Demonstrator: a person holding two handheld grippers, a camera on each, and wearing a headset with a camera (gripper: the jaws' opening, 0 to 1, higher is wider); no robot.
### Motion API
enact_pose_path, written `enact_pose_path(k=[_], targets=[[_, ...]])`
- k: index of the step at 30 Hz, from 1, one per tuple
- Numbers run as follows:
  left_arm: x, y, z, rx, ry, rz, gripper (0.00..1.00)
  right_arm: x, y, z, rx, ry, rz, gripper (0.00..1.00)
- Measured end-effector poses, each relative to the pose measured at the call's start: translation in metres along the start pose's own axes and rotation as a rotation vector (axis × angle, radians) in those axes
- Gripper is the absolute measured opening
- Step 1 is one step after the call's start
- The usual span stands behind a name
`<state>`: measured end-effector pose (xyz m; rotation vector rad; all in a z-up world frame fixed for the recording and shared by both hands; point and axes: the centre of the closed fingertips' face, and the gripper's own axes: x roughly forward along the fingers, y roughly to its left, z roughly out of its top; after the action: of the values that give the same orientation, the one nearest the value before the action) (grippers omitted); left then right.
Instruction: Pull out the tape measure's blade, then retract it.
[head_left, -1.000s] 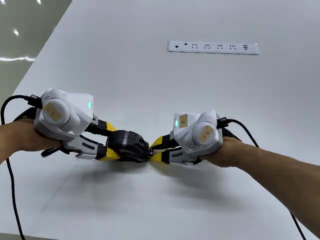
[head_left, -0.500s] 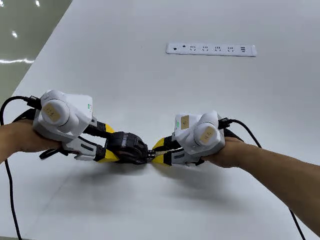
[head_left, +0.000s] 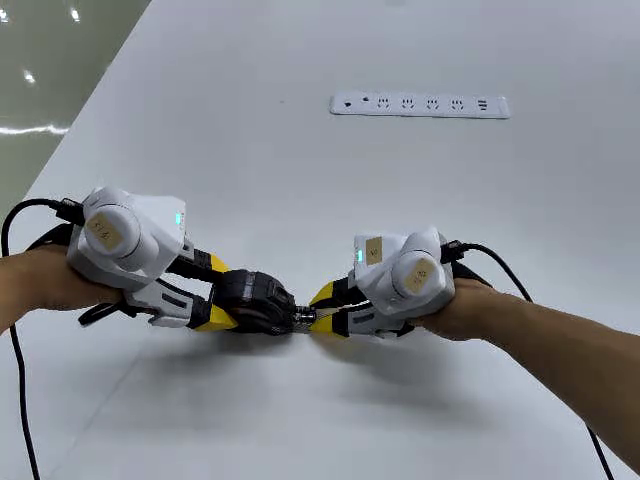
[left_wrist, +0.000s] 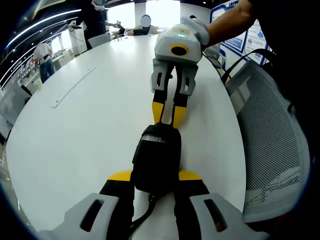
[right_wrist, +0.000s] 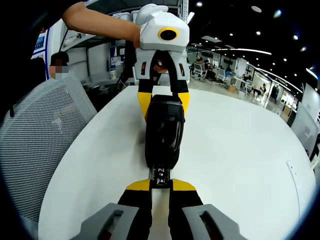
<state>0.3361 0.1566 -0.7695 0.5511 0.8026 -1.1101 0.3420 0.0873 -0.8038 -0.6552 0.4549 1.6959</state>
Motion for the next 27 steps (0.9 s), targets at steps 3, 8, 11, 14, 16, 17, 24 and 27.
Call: enact_pose_path(k=[3,8,11,14,16,17,24,27], targets=[[0.000,0.000,0.000,0.000,0.001,-0.001,0.24,-0.001,0.000,-0.001,0.000,0.001,-0.001,0.08],[0.001,0.000,0.000,-0.002,0.001,-0.003,0.24,-0.004,0.000,-0.004,0.002,0.005,-0.001,0.08],[0.001,0.000,0.000,-0.002,0.003,-0.004,0.24,-0.006,0.000,-0.006,0.002,0.005,-0.003,0.08],[0.001,0.000,0.000,-0.002,0.004,-0.005,0.24,-0.007,0.000,-0.007,0.004,0.005,-0.004,0.08],[0.001,0.000,0.000,-0.003,0.004,-0.005,0.24,-0.009,0.001,-0.007,0.004,0.006,-0.005,0.08],[0.001,0.000,0.000,-0.003,0.004,-0.005,0.24,-0.009,0.001,-0.007,0.004,0.006,-0.006,0.08],[0.000,0.000,0.000,-0.004,0.006,-0.006,0.24,-0.014,0.000,-0.011,0.001,0.012,-0.009,0.08],[0.000,-0.001,0.000,-0.003,0.006,-0.006,0.24,-0.017,0.000,-0.013,0.001,0.015,-0.011,0.08]])
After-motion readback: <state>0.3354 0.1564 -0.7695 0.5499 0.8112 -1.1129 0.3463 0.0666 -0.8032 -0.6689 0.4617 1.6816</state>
